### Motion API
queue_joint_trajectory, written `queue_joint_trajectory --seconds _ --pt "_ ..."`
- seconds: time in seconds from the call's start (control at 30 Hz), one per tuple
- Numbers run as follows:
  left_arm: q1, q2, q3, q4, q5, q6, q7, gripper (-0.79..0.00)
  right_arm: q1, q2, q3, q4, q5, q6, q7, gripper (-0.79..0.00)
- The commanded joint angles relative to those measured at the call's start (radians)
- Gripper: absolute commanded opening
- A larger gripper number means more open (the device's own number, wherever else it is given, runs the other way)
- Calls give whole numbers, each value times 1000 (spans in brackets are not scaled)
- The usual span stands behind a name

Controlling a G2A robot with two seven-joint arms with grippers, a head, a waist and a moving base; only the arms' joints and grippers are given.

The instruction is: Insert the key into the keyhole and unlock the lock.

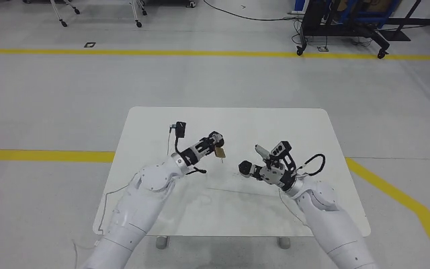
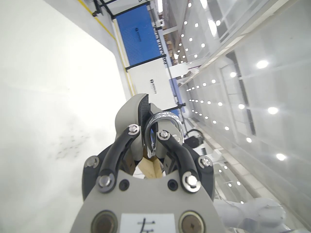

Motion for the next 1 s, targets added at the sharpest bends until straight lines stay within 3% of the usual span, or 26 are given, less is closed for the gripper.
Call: queue_joint_trajectory --seconds 0.0,0.17,0.37,0.53,0.67,0.7,0.73,0.87,0.97 --pt "-8 -3 31 2 80 40 21 -785 -52 13 89 -66 3 -7 0 0" --pt "-44 -19 105 21 197 106 52 -785 -153 39 265 -186 -48 -19 -24 0" --pt "-132 -56 234 128 322 293 24 -785 -153 39 265 -186 -48 -19 -24 0" --pt "-190 -95 304 202 325 405 18 -785 -153 39 265 -186 -48 -19 -24 0" --pt "-232 -127 355 261 329 439 17 -453 -153 39 265 -186 -48 -19 -24 0" --pt "-243 -135 363 278 328 443 22 -259 -153 39 265 -186 -48 -19 -24 0" --pt "-248 -139 367 284 331 442 25 0 -153 39 265 -186 -48 -19 -24 0" --pt "-269 -147 358 301 333 435 43 0 -153 39 265 -186 -48 -19 -24 0" --pt "-255 -136 312 273 309 402 40 0 -153 39 265 -186 -48 -19 -24 0"
